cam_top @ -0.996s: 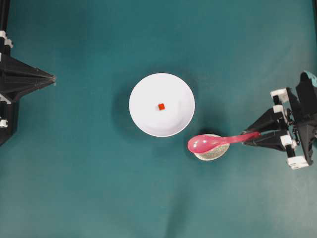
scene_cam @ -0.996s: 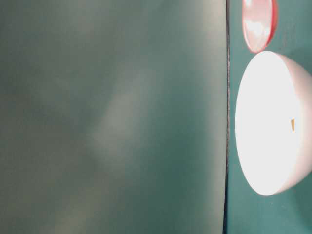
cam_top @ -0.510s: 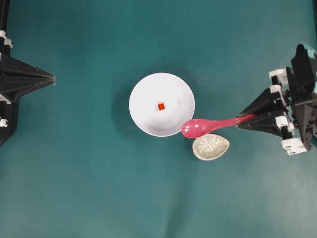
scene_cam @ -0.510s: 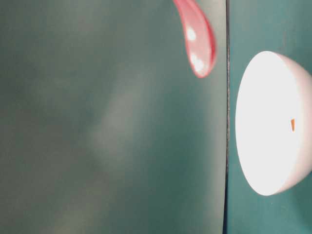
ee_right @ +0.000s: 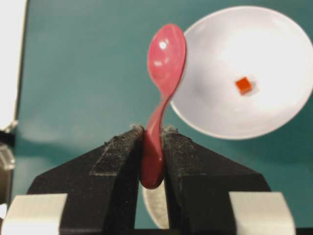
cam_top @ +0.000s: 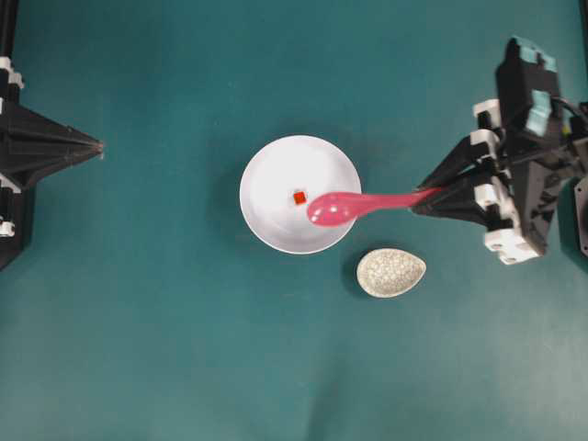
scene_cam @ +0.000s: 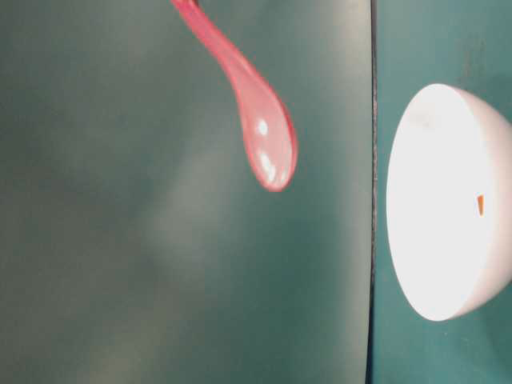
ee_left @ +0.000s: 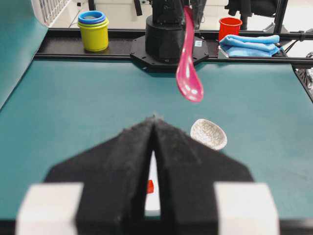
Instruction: Grip the spoon and scoop the red block from the bowl with right arm.
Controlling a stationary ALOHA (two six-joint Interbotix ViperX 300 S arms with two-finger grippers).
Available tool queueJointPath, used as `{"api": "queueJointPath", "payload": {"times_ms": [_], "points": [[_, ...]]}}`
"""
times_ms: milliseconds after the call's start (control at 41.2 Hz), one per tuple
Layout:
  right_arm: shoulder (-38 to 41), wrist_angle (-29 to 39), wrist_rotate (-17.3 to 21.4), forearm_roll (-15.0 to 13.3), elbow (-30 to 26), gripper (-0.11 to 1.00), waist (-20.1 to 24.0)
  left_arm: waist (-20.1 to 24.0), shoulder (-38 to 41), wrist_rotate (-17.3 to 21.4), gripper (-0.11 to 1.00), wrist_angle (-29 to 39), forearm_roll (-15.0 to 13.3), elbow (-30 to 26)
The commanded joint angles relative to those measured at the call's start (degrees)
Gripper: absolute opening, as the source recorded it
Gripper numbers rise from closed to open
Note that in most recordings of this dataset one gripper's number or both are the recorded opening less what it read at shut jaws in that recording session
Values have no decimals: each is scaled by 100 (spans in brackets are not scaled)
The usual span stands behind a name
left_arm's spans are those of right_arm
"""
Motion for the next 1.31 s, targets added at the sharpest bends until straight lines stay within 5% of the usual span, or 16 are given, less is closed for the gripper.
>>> {"api": "queueJointPath", "payload": {"times_ms": [0,291,656,1287], "points": [[149,44,0,0,-316,18,-70,18,18,0,0,0,18,-176],[211,132,53,53,-422,14,-62,18,18,-18,0,237,18,-176],[-343,773,809,44,290,14,202,18,-62,-18,0,246,18,-185],[527,-185,1037,26,1230,14,738,18,-70,-26,0,246,18,-193]]}}
